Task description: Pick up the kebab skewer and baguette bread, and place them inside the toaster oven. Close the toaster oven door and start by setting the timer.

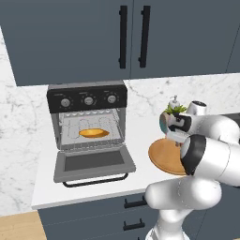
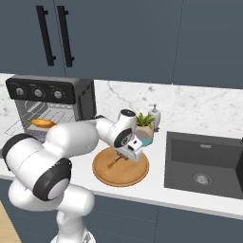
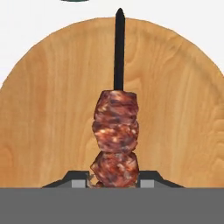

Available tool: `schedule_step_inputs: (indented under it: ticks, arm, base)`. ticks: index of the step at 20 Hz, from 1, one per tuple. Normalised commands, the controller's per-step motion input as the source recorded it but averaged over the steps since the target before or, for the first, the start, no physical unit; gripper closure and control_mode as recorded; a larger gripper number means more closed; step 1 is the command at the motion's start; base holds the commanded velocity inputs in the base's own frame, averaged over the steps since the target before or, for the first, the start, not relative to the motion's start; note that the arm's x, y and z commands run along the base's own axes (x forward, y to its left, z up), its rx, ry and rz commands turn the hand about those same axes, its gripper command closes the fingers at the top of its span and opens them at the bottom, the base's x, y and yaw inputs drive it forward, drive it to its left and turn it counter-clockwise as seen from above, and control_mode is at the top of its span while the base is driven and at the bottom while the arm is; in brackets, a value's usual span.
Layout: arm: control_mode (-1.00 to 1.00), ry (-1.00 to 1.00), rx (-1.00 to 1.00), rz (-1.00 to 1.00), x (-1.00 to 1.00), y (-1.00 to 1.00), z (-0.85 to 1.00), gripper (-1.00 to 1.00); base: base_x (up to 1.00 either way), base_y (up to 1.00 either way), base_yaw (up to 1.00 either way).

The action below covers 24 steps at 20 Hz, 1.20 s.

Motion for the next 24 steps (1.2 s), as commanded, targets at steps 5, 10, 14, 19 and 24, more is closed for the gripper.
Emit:
schedule_step_inputs:
  ticks: [5, 10, 14, 19, 24]
  arm:
    - [-1.0, 0.0, 0.01, -0.12, 0.0, 0.21, 0.52, 1.0]
    - [-1.0, 0.03, 0.0, -0.19, -0.02, 0.72, 0.38, 1.0]
    - [-1.0, 0.01, 0.01, -0.23, -0.15, 0.62, 0.36, 1.0]
    - [-1.0, 0.0, 0.11, -0.25, -0.39, 0.27, 0.44, 1.0]
    - [-1.0, 0.0, 0.04, -0.31, -0.39, 0.65, 0.34, 1.0]
  base:
    - [0.0, 0.0, 0.0]
    - [0.0, 0.0, 0.0]
    - [0.0, 0.0, 0.0]
    - [0.0, 0.0, 0.0]
    - [0.0, 0.0, 0.0]
